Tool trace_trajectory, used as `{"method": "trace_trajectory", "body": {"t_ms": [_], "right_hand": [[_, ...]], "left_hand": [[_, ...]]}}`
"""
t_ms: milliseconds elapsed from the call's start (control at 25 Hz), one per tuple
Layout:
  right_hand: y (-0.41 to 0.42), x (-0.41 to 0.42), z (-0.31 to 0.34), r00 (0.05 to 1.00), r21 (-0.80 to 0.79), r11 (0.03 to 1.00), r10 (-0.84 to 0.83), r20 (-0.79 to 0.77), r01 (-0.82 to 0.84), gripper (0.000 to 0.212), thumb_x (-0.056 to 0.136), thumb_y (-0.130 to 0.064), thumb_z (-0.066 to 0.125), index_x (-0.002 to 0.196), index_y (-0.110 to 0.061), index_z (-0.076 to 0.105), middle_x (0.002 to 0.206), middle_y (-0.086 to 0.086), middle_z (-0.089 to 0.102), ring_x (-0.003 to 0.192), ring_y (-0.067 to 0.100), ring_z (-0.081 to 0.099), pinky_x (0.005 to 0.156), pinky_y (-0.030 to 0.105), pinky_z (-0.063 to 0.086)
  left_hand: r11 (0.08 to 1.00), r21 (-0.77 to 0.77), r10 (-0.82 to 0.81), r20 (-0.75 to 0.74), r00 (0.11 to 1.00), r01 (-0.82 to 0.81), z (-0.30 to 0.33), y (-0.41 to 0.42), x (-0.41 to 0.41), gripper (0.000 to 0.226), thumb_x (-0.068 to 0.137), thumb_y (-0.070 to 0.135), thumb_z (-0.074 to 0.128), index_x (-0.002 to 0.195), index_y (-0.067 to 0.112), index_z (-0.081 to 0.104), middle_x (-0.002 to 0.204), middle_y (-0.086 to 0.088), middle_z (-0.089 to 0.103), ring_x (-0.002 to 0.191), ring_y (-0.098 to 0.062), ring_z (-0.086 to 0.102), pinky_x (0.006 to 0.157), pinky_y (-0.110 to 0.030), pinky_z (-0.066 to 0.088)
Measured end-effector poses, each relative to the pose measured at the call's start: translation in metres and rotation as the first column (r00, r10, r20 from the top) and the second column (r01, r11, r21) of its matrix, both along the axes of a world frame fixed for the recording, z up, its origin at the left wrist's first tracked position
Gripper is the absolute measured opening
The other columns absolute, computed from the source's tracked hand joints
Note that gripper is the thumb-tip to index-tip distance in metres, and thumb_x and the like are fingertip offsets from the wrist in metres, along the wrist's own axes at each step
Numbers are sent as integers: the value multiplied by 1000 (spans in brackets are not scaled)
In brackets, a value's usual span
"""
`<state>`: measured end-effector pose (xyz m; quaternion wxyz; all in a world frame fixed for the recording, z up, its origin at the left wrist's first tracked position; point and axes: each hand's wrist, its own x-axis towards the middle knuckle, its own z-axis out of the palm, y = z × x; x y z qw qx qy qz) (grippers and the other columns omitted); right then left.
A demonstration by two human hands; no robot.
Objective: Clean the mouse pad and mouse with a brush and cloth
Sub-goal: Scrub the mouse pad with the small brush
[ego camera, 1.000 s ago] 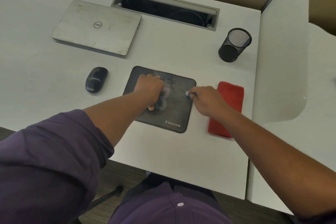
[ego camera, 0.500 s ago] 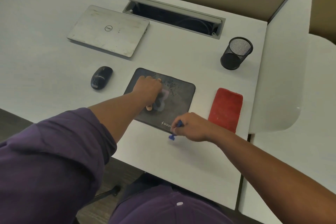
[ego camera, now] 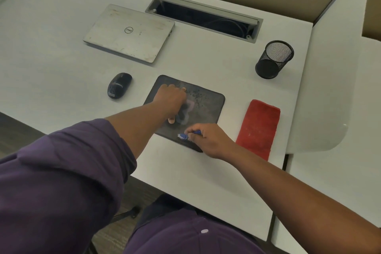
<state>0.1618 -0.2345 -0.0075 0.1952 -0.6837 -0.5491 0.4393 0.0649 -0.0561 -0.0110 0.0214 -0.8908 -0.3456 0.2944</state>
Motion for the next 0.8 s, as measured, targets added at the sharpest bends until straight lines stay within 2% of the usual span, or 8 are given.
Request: {"method": "trace_trajectory", "body": {"t_ms": [80,160,240,320,400,480,680,800], "right_hand": [[6,1,4,982,-54,994,104,156,-97,20,94,-25,54,95,-22,73,91,-12,69,82,9,61,70,27,47],[11,4,7,952,-51,988,151,267,-143,20,88,-23,52,85,-22,71,81,-12,69,77,14,64,63,28,47],[14,4,9,989,-34,994,105,102,-102,17,92,-24,56,89,-25,72,76,-21,64,71,-1,59,59,17,41],[15,4,10,993,-53,992,115,9,-114,16,96,-27,58,99,-26,74,92,-19,69,78,-1,58,67,16,42],[16,7,8,978,-73,983,178,111,-171,17,93,-25,58,93,-23,74,94,-9,72,82,11,62,72,28,49],[18,14,9,941,-80,972,233,244,-220,16,84,-20,56,79,-18,71,77,-8,71,72,16,63,67,33,53],[22,11,12,991,-67,990,126,34,-124,16,93,-26,60,98,-26,75,83,-18,65,70,-1,57,64,18,43],[19,8,8,936,-157,957,274,222,-243,14,83,-25,58,80,-23,72,81,-13,70,75,12,63,61,26,46]], "left_hand": [[1000,2,12,-9,1000,-12,0,0,0,117,51,32,96,148,9,35,106,-3,68,109,-26,55,76,-33,35],[1000,11,22,-11,1000,-22,0,0,1,116,52,33,96,148,9,35,107,-2,67,110,-26,55,76,-33,35],[1000,14,8,-18,1000,-7,-1,0,2,117,54,37,95,149,8,32,109,-2,67,111,-26,55,78,-33,35],[1000,13,1,-15,1000,-1,-1,0,2,115,55,36,95,149,8,33,108,-3,67,109,-26,55,78,-34,35],[1000,12,4,-13,1000,-4,0,0,2,114,54,34,94,148,8,35,105,-2,66,107,-26,55,75,-33,35],[1000,10,0,-19,1000,0,-1,0,1,111,52,34,94,145,9,38,104,-1,66,106,-25,56,74,-33,34],[1000,9,-5,-21,1000,5,1,0,1,107,53,33,95,144,8,42,107,-3,67,104,-26,57,73,-34,34],[999,27,-22,-23,999,23,2,-1,0,107,53,34,94,144,10,43,103,-1,66,102,-25,57,71,-33,33]]}}
